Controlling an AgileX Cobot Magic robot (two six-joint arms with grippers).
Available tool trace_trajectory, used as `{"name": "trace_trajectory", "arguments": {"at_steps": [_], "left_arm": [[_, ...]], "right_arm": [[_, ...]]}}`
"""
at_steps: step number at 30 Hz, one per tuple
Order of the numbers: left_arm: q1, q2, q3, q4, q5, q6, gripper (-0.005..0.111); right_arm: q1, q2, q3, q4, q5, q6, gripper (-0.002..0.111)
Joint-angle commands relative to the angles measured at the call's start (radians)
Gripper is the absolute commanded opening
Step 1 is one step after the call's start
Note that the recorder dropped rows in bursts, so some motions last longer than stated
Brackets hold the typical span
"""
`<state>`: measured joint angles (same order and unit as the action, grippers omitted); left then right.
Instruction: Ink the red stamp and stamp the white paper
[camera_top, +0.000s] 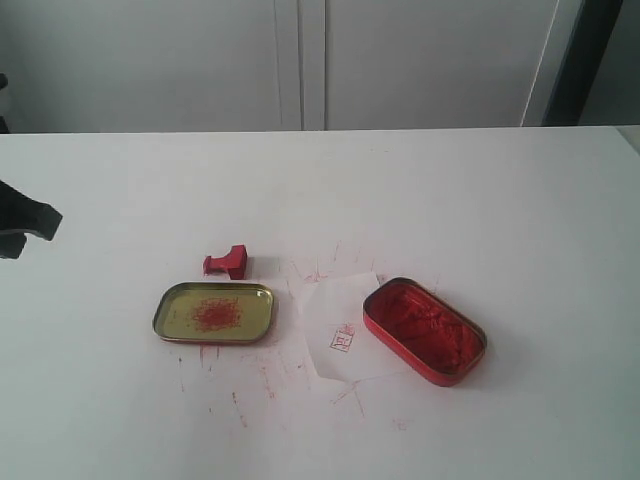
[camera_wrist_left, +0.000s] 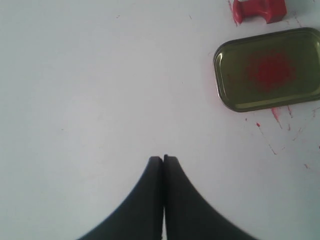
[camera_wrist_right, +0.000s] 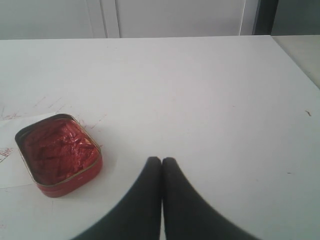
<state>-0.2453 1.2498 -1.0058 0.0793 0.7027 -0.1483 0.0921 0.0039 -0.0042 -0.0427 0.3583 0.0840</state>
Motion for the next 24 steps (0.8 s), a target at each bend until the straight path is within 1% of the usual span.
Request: {"name": "trace_trajectory", "arguments": {"at_steps": [1,5,12,22,24], "left_arm": [[0.003,-0.068,0.057,-0.002,-0.056,-0.010,0.000],[0.003,-0.116,0.110,0.005,-0.107,-0.010,0.000],[0.003,-0.188,0.189,0.034,-0.116,-0.010,0.000],[0.004,-0.284,0.337,0.038,-0.258,-0.010,0.000],[0.020,-0.296,0.361,0.034,-0.280,-0.010,0.000]], "right_arm": [[-0.003,-0.004,0.004,-0.007,-0.013,-0.001,0.000],[-0.003,-0.004,0.004,-0.007,-0.013,-0.001,0.000],[-0.003,-0.004,0.004,-0.007,-0.013,-0.001,0.000],[-0.003,-0.004,0.004,-0.007,-0.013,-0.001,0.000],[-0.003,-0.004,0.004,-0.007,-0.013,-0.001,0.000]]}}
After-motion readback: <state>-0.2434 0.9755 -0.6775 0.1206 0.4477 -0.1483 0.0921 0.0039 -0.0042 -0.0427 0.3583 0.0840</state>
